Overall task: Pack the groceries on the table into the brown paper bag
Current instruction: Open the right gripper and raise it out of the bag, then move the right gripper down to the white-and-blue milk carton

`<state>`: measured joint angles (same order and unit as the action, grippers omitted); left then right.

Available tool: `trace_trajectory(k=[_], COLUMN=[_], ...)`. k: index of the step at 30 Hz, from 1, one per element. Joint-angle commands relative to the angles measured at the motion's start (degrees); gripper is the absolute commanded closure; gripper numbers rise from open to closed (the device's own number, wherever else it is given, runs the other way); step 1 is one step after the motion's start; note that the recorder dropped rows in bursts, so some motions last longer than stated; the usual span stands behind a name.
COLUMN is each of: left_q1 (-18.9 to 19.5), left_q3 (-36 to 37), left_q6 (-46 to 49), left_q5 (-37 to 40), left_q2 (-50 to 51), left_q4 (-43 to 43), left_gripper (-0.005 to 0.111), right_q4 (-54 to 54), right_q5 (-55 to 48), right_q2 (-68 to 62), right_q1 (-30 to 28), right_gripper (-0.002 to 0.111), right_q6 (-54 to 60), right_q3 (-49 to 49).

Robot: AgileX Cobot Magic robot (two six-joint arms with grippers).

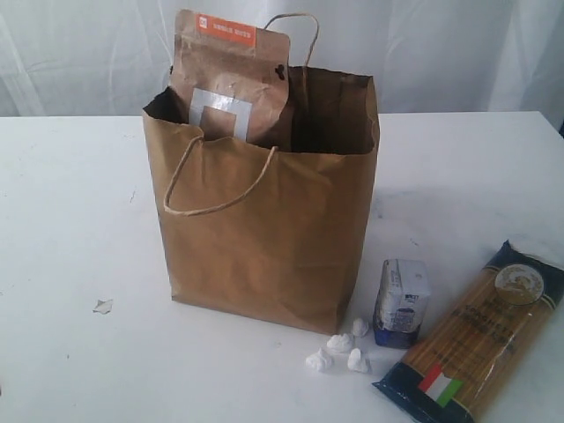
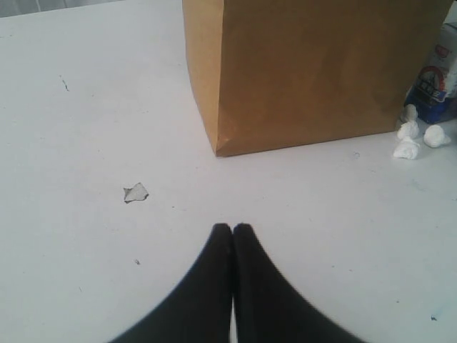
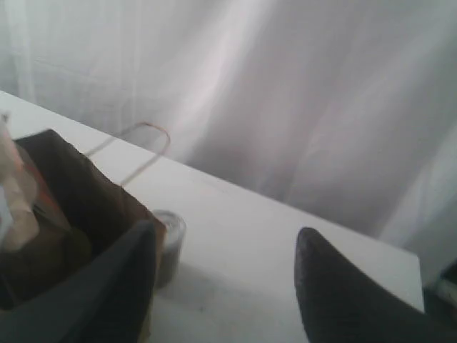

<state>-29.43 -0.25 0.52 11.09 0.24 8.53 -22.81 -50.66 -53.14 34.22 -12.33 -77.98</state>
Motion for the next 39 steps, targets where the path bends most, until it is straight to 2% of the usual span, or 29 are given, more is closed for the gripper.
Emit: trace_trajectory(k=[1,4,8,16,24,35,39], left_q1=[0.2,0.2,0.2,0.2,0.2,0.2,0.2], left_q3=[0.3,0.3,0.3,0.3,0.3,0.3,0.3], left_q6=[-0.5,-0.5,-0.5,-0.5,-0.5,-0.5,-0.5], left_q5=[0.0,0.0,0.0,0.0,0.0,0.0,0.0], left_q2=[-0.2,-0.2,-0.2,-0.2,-0.2,-0.2,-0.2], left_q4=[0.3,0.3,0.3,0.3,0.3,0.3,0.3], left_gripper=[0.107,0.107,0.107,0.107,0.107,0.107,0.107], right_q4=[0.0,5.3,9.3,13.4,25.4,31.8,32.9], right_q5=[-15.2,-17.8,-13.8,-7.9,-0.8,2.4,4.6], right_q2=[2.3,2.3,2.3,-1.8,-9.9,-18.7,-20.9], right_q1=[0.0,0.0,0.0,0.0,-0.2,-6.4,-8.3], right_gripper=[0.054,0.054,0.054,0.054,0.054,0.054,0.049], right_q6=[-2.9,1.5,9.1,40.4,65.5,73.5,75.5], right_q3=[3.5,8.8,15.9,25.3,26.7,26.7,26.7])
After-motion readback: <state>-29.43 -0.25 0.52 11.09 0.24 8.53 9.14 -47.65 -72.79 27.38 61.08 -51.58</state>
